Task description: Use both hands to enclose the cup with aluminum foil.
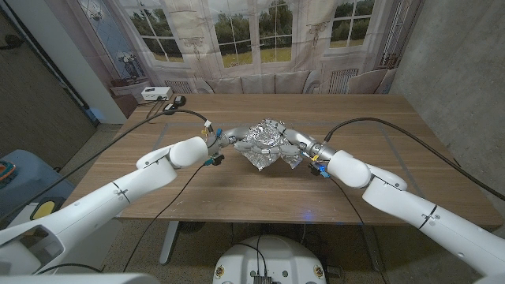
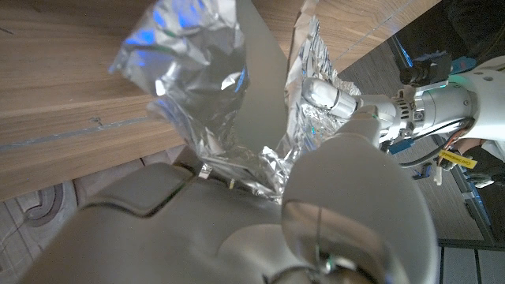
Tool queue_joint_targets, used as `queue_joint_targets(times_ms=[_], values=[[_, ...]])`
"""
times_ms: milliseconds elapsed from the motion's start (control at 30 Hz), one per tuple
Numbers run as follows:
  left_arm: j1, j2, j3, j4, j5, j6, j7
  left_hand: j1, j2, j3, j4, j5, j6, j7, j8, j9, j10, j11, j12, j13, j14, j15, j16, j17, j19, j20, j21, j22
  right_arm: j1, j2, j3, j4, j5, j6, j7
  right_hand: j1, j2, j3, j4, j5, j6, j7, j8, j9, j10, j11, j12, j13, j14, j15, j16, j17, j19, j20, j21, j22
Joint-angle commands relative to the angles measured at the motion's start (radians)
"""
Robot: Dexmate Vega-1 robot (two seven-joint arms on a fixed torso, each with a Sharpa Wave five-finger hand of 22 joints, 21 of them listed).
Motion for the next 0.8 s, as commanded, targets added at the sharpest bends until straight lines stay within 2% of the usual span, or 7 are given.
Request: queue_joint_targets(times_ms=[33, 233, 333, 433, 567, 667, 800], values=[[0.0, 0.007, -0.005, 0.001, -0.016, 0.002, -0.012, 0.004, -0.012, -0.007, -0.001, -0.006, -0.023, 0.016, -0.015, 0.001, -0.012, 0.039, -0.011, 0.002, -0.009, 0.015, -0.003, 0.0, -0.012, 0.005, -0.002, 0.002, -0.01, 0.012, 0.04, 0.047, 0.14, 0.06, 0.029, -0.037, -0.01, -0.008, 0.017, 0.011, -0.02, 0.016, 0.0, 0.002, -0.009, 0.043, -0.002, 0.001, -0.007, 0.04, -0.008, 0.0, -0.017, 0.01, -0.002, 0.003], [0.001, 0.011, -0.004, -0.006, -0.015, 0.013, -0.016, 0.001, -0.015, -0.011, 0.0, -0.01, -0.035, 0.019, -0.023, 0.0, -0.023, 0.038, -0.02, 0.0, -0.025, 0.025, -0.008, -0.001, -0.021, 0.011, -0.006, 0.002, -0.008, 0.007, 0.041, 0.032, 0.144, 0.022, 0.021, -0.087, -0.026, -0.004, 0.041, 0.025, -0.037, 0.056, -0.008, 0.002, -0.063, 0.138, -0.014, -0.008, -0.039, 0.111, -0.032, -0.011, -0.053, 0.04, -0.007, 0.0], [0.002, 0.012, -0.004, -0.006, -0.014, 0.012, -0.014, 0.002, -0.015, -0.011, 0.0, -0.012, -0.033, 0.019, -0.023, -0.001, -0.024, 0.014, -0.024, -0.002, -0.029, 0.025, -0.008, -0.002, -0.021, 0.012, -0.006, 0.002, -0.003, 0.004, 0.037, 0.029, 0.146, 0.012, 0.025, -0.089, -0.028, -0.003, 0.043, 0.027, -0.039, 0.064, -0.009, 0.002, -0.069, 0.147, -0.014, -0.01, -0.044, 0.123, -0.036, -0.014, -0.067, 0.051, -0.011, 0.0], [0.003, 0.013, -0.005, -0.009, -0.015, 0.014, -0.013, 0.003, -0.015, -0.011, 0.0, -0.013, -0.03, 0.018, -0.023, -0.001, -0.023, 0.008, -0.025, -0.002, -0.032, 0.024, -0.009, -0.003, -0.022, 0.011, -0.007, 0.002, -0.002, 0.003, 0.038, 0.029, 0.15, 0.006, 0.021, -0.092, -0.031, -0.001, 0.045, 0.033, -0.069, 0.064, -0.019, 0.002, -0.089, 0.143, -0.017, -0.012, -0.064, 0.131, -0.048, -0.02, -0.082, 0.057, -0.013, -0.001], [0.005, 0.017, -0.013, -0.011, -0.029, 0.012, -0.016, 0.002, -0.014, -0.011, 0.001, -0.016, -0.046, 0.024, -0.031, -0.002, -0.045, 0.023, -0.037, -0.004, -0.048, 0.035, -0.013, -0.004, -0.028, 0.014, -0.01, 0.001, -0.009, 0.005, 0.045, 0.038, 0.164, 0.023, 0.008, -0.104, -0.036, 0.001, 0.053, 0.045, -0.111, 0.062, -0.024, 0.001, -0.137, 0.149, -0.02, -0.017, -0.134, 0.148, -0.079, -0.03, -0.135, 0.059, -0.021, -0.003], [0.013, 0.019, -0.028, -0.007, -0.059, -0.005, -0.014, -0.012, -0.008, -0.014, 0.01, -0.024, -0.109, 0.017, -0.051, -0.005, -0.11, 0.06, -0.07, -0.008, -0.126, 0.072, -0.026, -0.004, -0.051, 0.017, -0.022, 0.0, -0.022, 0.01, 0.055, 0.048, 0.172, 0.055, -0.014, -0.117, -0.033, 0.002, 0.061, 0.052, -0.113, 0.056, -0.019, 0.001, -0.151, 0.134, -0.017, -0.017, -0.166, 0.134, -0.086, -0.032, -0.157, 0.059, -0.021, -0.004], [0.034, 0.028, -0.054, -0.015, -0.083, -0.027, 0.011, -0.038, -0.003, -0.02, 0.025, -0.035, -0.158, 0.019, -0.056, -0.006, -0.194, 0.086, -0.099, -0.009, -0.207, 0.103, -0.028, -0.003, -0.099, 0.027, -0.043, -0.002, -0.043, 0.02, 0.071, 0.065, 0.177, 0.093, -0.056, -0.137, -0.027, 0.003, 0.074, 0.055, -0.08, 0.04, -0.004, 0.0, -0.135, 0.119, -0.005, -0.017, -0.171, 0.125, -0.081, -0.033, -0.167, 0.058, -0.017, -0.004]])
